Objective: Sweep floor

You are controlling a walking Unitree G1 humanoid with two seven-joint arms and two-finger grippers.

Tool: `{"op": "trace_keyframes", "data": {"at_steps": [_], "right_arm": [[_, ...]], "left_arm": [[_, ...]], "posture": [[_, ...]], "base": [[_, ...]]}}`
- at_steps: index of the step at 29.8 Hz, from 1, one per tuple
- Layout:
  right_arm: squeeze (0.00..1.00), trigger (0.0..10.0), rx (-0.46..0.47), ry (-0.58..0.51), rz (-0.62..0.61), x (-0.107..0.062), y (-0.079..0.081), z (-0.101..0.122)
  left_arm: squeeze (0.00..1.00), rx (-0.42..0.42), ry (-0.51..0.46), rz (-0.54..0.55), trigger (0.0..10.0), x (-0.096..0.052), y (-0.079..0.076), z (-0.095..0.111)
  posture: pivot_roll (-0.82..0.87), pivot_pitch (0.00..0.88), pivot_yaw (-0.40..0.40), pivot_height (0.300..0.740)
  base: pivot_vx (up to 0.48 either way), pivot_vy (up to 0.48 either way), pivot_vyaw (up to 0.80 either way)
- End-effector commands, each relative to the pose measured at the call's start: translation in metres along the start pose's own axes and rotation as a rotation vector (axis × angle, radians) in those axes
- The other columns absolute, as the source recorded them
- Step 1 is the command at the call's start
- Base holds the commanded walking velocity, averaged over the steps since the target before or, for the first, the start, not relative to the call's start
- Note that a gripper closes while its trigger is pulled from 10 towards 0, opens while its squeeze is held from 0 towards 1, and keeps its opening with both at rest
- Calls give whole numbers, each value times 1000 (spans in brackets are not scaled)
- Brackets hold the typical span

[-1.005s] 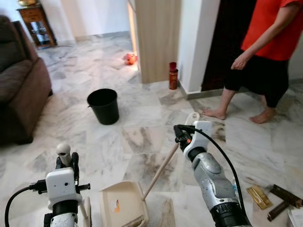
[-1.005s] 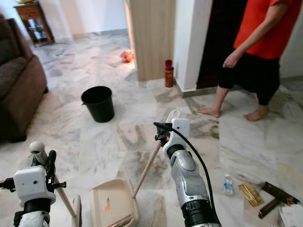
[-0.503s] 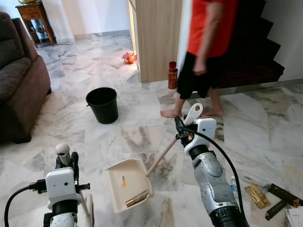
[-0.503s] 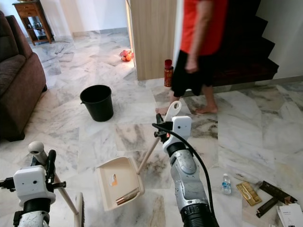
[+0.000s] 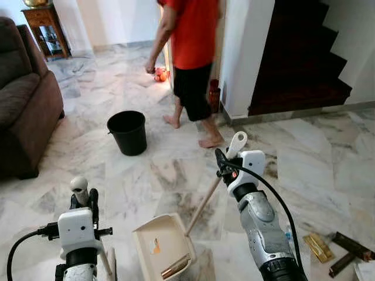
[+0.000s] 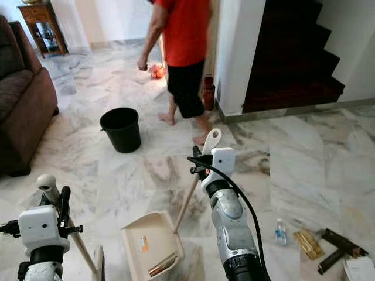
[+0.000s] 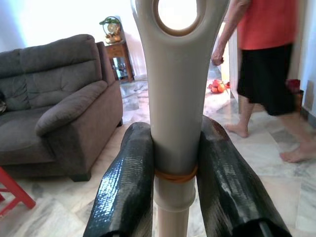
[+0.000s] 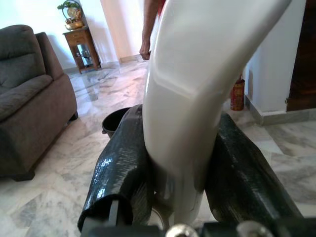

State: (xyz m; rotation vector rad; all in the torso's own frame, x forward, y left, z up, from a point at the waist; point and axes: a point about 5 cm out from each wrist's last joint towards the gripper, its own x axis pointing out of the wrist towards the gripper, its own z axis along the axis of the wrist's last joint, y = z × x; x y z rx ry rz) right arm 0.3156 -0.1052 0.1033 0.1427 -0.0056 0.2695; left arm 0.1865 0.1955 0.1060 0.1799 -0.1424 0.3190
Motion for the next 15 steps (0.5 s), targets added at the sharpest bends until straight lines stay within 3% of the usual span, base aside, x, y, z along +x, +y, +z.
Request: {"op": "trace_keyframes", "data": {"at_steps": [1, 11, 15], "right_arm": [[0, 10000, -5, -35, 30, 5, 6, 9], [0, 10000, -36, -25, 52, 3, 8, 8], [0, 10000, -33, -23, 63, 3, 10, 8]], "left_arm": [[0, 23, -41, 20, 10000, 2, 3, 8], [0, 22, -42, 22, 10000, 2, 4, 8], [0, 22, -41, 23, 10000, 2, 4, 8]], "posture": [[-41, 0, 54, 740], [-39, 0, 55, 740], [-34, 0, 55, 740]], "base": [[326, 0, 0], [381, 0, 0], [386, 0, 800]]}}
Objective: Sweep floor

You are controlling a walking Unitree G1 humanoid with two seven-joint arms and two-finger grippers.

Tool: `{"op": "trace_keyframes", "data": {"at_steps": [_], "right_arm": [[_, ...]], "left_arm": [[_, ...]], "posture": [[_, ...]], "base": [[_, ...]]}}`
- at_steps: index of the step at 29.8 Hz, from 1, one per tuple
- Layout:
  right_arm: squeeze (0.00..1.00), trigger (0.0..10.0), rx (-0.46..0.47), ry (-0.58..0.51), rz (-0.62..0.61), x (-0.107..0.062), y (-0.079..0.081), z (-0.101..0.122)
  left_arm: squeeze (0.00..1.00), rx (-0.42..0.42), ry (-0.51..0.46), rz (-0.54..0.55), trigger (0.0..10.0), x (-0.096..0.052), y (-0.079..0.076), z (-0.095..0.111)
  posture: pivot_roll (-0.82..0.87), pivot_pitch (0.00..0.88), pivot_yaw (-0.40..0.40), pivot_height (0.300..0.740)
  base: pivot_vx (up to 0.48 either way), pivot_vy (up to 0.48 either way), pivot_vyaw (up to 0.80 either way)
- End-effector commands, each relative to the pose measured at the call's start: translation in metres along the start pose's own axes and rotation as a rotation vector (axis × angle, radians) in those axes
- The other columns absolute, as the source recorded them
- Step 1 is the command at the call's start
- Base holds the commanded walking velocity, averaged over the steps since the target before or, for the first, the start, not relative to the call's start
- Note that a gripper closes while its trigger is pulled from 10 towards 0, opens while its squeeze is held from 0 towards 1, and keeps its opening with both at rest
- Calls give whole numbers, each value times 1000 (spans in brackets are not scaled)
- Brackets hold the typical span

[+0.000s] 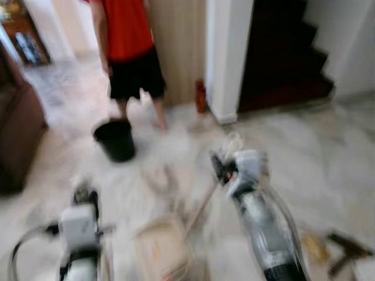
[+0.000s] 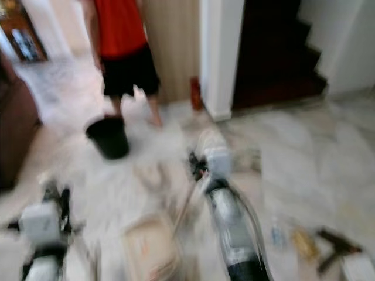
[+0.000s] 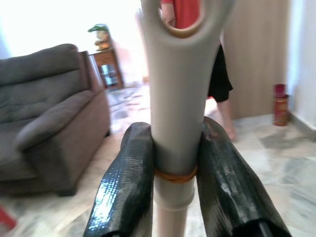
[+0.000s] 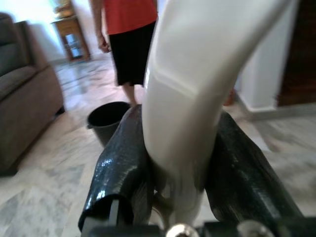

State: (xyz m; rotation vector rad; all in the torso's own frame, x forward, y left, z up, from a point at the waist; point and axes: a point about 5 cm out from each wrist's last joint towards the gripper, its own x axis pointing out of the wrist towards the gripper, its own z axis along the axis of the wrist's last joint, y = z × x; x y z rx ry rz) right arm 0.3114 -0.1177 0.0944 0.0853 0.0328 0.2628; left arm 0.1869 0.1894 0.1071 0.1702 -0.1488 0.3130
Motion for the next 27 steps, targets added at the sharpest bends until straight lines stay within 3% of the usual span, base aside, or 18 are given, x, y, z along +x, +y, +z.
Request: {"op": "trace_keyframes", "data": {"at_steps": [1, 8, 15, 27], "right_arm": [[0, 10000, 20, -67, 71, 10, 22, 16], [0, 10000, 16, -60, 88, 9, 23, 15], [0, 10000, 17, -58, 100, 9, 25, 15], [0, 10000, 29, -46, 134, 10, 28, 15]], "left_arm": [[0, 33, -36, 27, 10000, 3, 9, 6], [0, 32, -33, 27, 10000, 3, 9, 5], [0, 31, -33, 25, 10000, 3, 9, 5], [0, 33, -35, 27, 10000, 3, 9, 5]], "posture": [[-34, 0, 55, 740], [-36, 0, 54, 740], [-36, 0, 53, 740], [-37, 0, 49, 740]], "base": [[390, 0, 488], [386, 0, 0], [386, 0, 667], [387, 0, 0]]}}
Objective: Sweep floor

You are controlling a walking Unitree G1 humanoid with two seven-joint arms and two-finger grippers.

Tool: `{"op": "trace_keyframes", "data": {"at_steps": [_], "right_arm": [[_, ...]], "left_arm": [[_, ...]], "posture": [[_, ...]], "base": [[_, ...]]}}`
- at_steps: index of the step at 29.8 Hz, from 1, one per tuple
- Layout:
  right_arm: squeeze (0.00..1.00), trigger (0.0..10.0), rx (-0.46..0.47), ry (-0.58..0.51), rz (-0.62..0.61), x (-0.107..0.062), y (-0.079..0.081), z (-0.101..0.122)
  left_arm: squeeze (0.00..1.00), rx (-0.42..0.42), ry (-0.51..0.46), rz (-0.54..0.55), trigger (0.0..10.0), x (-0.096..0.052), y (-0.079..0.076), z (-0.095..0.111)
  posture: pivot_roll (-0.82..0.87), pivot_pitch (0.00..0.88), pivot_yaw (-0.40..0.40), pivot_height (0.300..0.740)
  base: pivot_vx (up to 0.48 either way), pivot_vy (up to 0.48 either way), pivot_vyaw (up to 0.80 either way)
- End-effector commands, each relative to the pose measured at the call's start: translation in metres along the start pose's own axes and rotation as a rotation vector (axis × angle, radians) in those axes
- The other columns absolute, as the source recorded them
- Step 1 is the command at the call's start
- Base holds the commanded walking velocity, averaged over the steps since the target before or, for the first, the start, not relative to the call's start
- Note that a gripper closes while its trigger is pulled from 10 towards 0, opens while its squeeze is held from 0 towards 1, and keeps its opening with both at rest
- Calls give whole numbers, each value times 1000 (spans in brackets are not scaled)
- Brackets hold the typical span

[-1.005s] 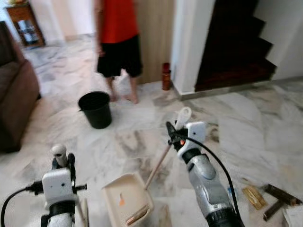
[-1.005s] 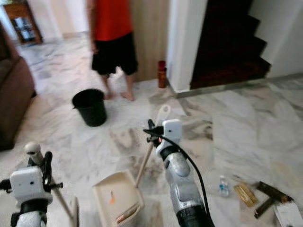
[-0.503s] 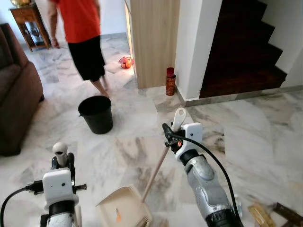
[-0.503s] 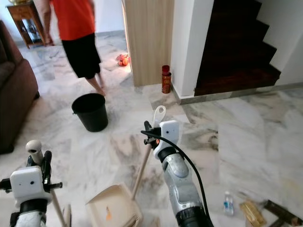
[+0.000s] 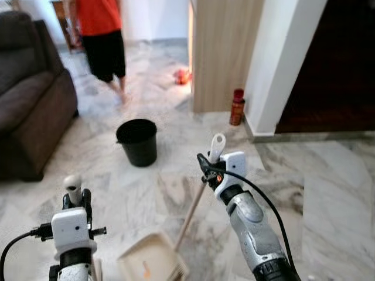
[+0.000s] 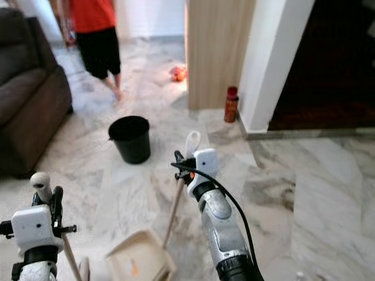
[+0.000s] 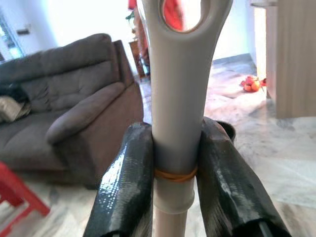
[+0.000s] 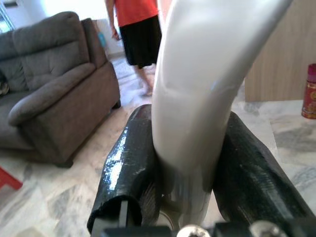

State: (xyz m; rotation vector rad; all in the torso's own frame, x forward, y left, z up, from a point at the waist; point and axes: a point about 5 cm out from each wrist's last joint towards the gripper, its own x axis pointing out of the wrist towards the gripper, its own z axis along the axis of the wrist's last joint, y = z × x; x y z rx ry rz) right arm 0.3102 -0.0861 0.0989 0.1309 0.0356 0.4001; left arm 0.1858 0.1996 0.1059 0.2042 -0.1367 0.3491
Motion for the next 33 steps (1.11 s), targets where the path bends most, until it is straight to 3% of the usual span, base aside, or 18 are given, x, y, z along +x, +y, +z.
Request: {"op": "trace_keyframes", "data": {"at_steps": [1, 28, 33], "right_arm": [[0, 10000, -19, -47, -1, 2, -2, 13], [0, 10000, -19, -34, 72, 1, 8, 11], [0, 10000, -20, -35, 81, 1, 9, 12]], "left_arm": [[0, -6, -44, -5, 10000, 2, -1, 8], [0, -2, -37, 4, 10000, 1, 1, 7], [0, 0, -38, 5, 10000, 1, 1, 7]], "posture": [[-37, 0, 49, 740], [-26, 0, 44, 740], [-25, 0, 45, 740]], "base": [[386, 0, 0], [387, 0, 82], [388, 0, 655]]}}
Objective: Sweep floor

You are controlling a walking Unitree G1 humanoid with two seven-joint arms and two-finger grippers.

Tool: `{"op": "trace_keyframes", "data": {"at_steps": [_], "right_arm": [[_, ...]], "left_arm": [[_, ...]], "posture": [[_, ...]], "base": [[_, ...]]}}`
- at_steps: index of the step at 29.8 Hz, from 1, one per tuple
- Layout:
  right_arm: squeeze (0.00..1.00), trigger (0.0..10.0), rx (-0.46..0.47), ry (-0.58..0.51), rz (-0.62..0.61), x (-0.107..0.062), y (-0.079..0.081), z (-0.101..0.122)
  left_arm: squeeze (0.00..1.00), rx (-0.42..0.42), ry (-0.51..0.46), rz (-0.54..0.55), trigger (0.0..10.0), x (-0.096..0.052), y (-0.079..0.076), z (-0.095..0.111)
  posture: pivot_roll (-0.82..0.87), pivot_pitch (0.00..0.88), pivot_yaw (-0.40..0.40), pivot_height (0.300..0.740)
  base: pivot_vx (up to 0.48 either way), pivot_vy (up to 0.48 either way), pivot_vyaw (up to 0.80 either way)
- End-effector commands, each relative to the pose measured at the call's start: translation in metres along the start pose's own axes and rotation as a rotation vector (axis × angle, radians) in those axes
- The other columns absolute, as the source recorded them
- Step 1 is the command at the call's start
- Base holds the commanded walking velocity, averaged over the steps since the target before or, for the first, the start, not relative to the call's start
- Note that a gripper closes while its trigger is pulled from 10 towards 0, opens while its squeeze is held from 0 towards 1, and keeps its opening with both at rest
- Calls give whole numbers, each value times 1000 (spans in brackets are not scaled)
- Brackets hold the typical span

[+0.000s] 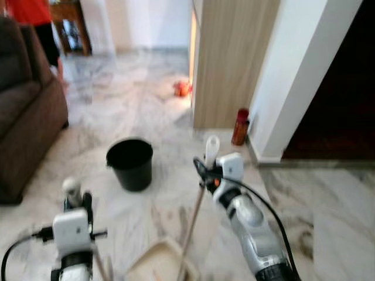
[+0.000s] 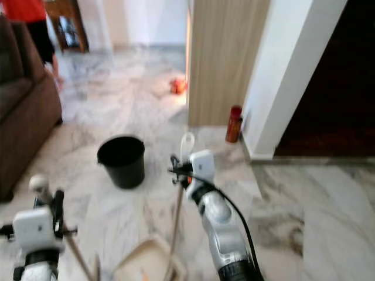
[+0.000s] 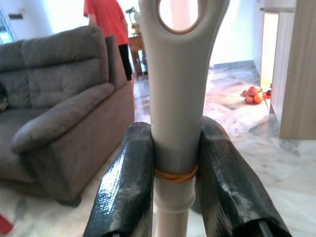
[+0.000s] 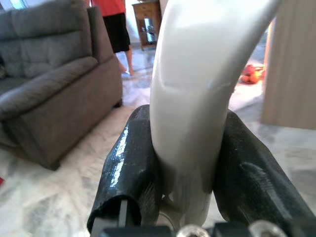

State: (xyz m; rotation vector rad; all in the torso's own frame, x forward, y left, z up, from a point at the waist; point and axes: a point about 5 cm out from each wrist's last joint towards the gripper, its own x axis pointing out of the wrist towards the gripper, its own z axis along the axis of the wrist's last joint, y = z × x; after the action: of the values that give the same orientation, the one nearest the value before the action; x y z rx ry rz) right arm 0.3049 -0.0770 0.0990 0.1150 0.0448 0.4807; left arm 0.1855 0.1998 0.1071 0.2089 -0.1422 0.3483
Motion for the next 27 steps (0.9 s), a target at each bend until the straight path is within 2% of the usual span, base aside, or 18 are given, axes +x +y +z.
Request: {"op": "trace_keyframes", "data": {"at_steps": [1, 16, 20, 27], "right_arm": [[0, 10000, -7, -51, 2, 2, -1, 13], [0, 10000, -15, -49, 31, 2, 3, 13], [0, 10000, -20, -43, 33, 2, 3, 13], [0, 10000, -11, -40, 30, 2, 3, 12]], "left_arm": [[0, -4, -32, 5, 10000, 1, 1, 6], [0, -4, -32, 6, 10000, 1, 1, 6], [0, -4, -33, 5, 10000, 1, 0, 6], [0, -4, -31, 1, 10000, 2, 0, 6]], "posture": [[-25, 0, 46, 740], [-23, 0, 42, 740], [-23, 0, 43, 740], [-25, 0, 44, 740]], "base": [[386, 0, 0], [387, 0, 0], [385, 0, 503], [386, 0, 0]]}}
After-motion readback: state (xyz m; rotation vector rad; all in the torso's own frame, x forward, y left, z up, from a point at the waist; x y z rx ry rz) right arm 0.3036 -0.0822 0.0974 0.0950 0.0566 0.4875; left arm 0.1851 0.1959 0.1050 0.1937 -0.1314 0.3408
